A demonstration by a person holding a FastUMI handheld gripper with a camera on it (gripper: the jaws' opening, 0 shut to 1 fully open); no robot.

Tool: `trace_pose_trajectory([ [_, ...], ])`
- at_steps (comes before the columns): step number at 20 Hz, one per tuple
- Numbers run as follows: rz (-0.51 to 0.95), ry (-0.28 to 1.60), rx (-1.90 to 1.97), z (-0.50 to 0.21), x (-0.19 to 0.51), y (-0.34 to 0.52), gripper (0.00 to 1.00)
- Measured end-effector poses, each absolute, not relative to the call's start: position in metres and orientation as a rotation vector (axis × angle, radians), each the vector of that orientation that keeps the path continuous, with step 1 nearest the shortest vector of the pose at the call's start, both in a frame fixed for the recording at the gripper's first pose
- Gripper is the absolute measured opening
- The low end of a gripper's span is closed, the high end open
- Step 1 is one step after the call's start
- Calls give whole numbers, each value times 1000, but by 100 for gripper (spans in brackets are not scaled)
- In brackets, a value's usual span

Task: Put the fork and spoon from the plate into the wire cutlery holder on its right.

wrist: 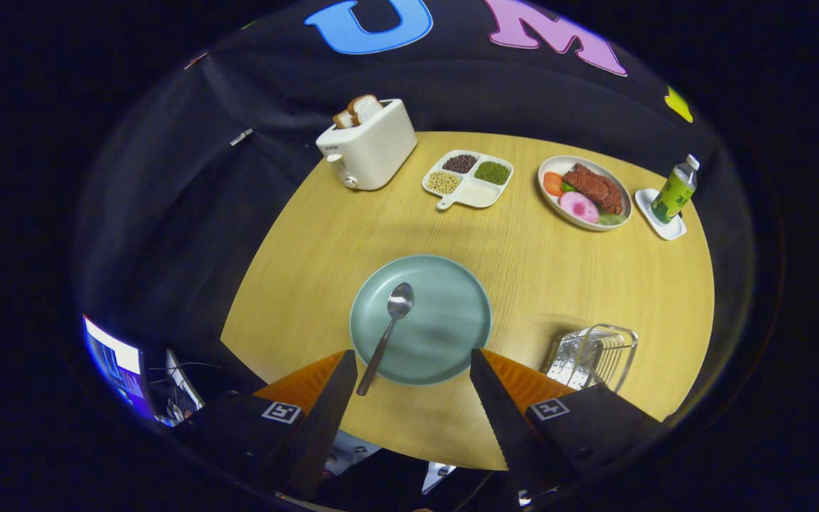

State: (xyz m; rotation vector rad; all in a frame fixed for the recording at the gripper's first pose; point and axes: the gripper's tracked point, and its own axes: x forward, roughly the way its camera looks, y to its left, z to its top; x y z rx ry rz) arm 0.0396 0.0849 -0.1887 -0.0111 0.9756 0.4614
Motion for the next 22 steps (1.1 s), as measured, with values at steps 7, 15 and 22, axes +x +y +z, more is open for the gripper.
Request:
trace_pose_trajectory([
  [7,364,1103,5,-262,53,119,99],
  [15,275,1211,19,-314,58,139,100],
  [22,189,1234,19,-336,59,142,98],
])
